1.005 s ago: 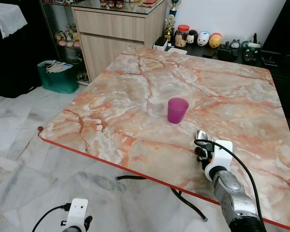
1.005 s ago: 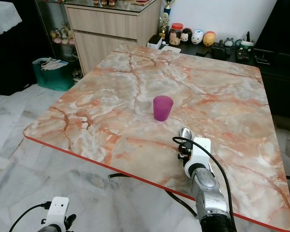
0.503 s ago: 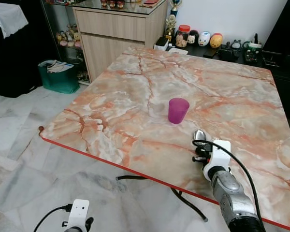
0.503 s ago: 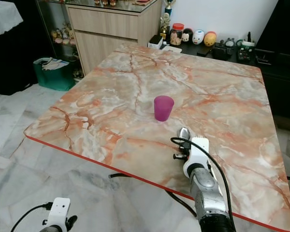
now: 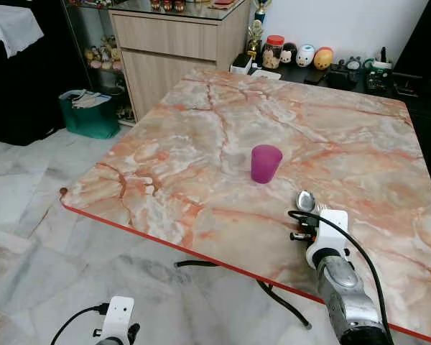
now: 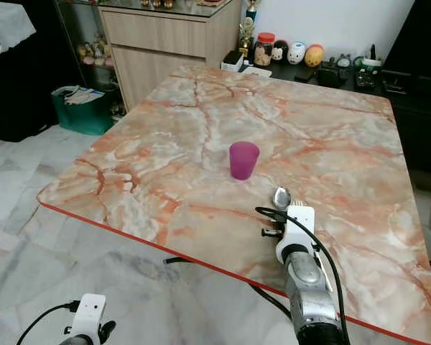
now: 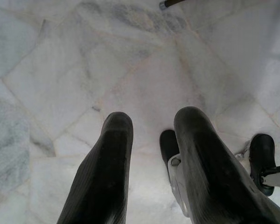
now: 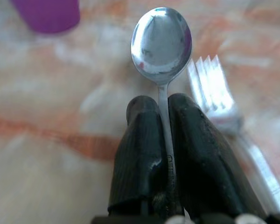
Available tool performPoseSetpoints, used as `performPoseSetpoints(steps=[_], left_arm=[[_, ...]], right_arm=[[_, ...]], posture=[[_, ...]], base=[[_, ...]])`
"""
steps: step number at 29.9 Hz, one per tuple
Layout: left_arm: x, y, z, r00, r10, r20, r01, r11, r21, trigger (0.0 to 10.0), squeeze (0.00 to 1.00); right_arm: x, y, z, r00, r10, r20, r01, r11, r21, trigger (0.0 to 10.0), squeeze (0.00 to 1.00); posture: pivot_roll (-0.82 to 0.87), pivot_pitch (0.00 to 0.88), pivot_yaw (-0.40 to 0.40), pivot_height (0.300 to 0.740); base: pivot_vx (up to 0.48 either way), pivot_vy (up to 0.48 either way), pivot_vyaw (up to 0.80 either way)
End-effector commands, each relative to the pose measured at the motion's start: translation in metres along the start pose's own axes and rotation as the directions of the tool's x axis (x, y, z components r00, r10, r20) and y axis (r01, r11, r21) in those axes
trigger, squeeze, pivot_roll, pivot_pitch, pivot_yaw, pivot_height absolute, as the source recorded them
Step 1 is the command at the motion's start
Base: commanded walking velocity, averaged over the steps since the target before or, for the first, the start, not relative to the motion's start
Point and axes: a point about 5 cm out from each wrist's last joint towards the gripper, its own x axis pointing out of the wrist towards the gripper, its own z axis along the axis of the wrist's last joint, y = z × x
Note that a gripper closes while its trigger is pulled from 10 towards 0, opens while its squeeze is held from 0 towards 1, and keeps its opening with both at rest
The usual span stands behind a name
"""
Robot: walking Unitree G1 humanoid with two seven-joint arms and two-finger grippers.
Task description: Setting the table
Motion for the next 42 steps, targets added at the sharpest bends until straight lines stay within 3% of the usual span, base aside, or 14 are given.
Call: performPoseSetpoints(steps=[1,8,17,35,42], left_arm=[[0.000,-0.001,-0.001,1.000,-0.009,-0.015,0.009,1.000,0.016,10.0,0.00],[0.000,-0.001,-0.002,1.000,-0.009,-0.016,0.009,1.000,0.019,10.0,0.00],[-0.001,-0.001,-0.005,1.000,-0.010,-0.018,0.011,1.000,0.020,10.0,0.00],[-0.002,-0.002,-0.011,0.999,-0.015,-0.037,0.016,0.999,0.028,10.0,0.00],[-0.002,-0.002,-0.010,0.999,-0.015,-0.034,0.016,1.000,0.026,10.0,0.00]], right_arm=[[-0.002,-0.003,0.015,0.995,-0.028,0.094,0.030,0.999,-0.021,10.0,0.00],[-0.021,-0.001,0.042,0.941,-0.012,0.337,0.037,0.997,-0.069,10.0,0.00],[-0.046,0.005,0.061,0.875,0.034,0.483,0.025,0.993,-0.115,10.0,0.00],[-0.046,0.022,0.083,0.832,0.094,0.547,-0.033,0.992,-0.119,10.0,0.00],[-0.042,0.022,0.090,0.825,0.098,0.556,-0.035,0.992,-0.124,10.0,0.00]], posture=[[0.03,0.000,-0.010,0.731],[0.03,0.000,-0.006,0.731],[0.02,0.000,-0.007,0.731],[0.04,0.000,-0.026,0.731],[0.04,0.000,-0.030,0.731]], base=[[0.000,0.000,0.00],[0.000,0.000,0.00],[0.000,0.000,0.00],[0.000,0.000,0.00],[0.000,0.000,-0.71]])
